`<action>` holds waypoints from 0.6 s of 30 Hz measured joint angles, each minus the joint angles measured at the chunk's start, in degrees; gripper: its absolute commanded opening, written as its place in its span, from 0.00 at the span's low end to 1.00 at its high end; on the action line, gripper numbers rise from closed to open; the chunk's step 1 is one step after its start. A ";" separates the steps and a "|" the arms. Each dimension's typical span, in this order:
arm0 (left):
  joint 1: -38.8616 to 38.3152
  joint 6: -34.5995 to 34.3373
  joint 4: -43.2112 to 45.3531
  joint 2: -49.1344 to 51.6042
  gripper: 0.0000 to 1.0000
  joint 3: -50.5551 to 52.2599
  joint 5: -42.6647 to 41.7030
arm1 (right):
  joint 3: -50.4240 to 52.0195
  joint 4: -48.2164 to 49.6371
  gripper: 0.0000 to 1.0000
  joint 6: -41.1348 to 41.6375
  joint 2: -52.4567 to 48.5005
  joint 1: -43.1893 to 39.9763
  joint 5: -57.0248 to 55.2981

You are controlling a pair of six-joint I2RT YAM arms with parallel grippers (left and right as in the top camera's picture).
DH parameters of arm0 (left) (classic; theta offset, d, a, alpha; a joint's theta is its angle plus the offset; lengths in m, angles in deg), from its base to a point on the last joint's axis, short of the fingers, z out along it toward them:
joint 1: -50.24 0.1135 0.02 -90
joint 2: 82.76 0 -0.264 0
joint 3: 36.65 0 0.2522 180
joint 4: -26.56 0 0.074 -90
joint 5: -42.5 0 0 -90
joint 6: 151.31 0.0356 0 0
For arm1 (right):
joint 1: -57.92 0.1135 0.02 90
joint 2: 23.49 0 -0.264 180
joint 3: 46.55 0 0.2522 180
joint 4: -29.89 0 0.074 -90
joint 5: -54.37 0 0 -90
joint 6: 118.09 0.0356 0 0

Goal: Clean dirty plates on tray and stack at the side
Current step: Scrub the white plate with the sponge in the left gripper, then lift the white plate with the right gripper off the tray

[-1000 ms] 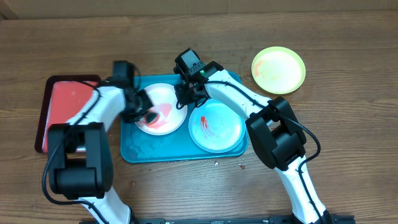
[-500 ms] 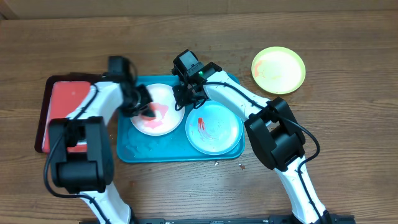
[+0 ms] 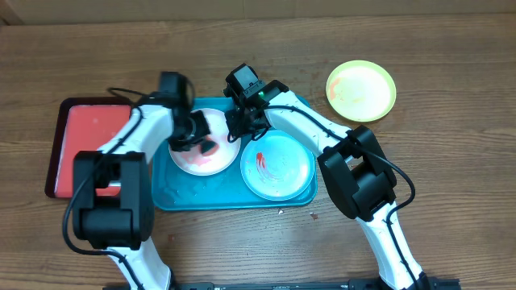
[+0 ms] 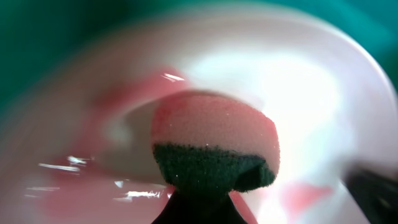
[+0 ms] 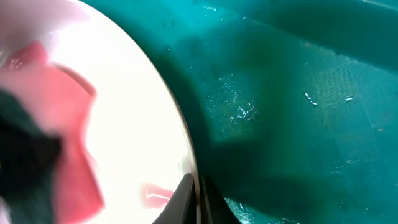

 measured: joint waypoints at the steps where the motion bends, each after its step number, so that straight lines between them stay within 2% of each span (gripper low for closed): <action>1: 1.62 0.00 0.02 0.00 0.04 -0.07 1.11 | 0.00 -0.02 0.04 0.00 0.00 0.00 0.02; 5: 5.31 0.22 -0.28 0.00 0.04 -0.28 2.86 | 0.00 0.00 0.04 0.02 0.00 0.00 0.02; 12: 5.64 1.66 -7.41 -0.76 0.04 -6.21 7.02 | -1.46 -2.62 0.04 -0.04 -0.02 0.02 -0.33; 18: 9.31 1.75 -9.03 -12.39 0.04 -11.43 9.09 | -9.64 -10.01 0.04 -2.23 -0.79 0.00 -4.63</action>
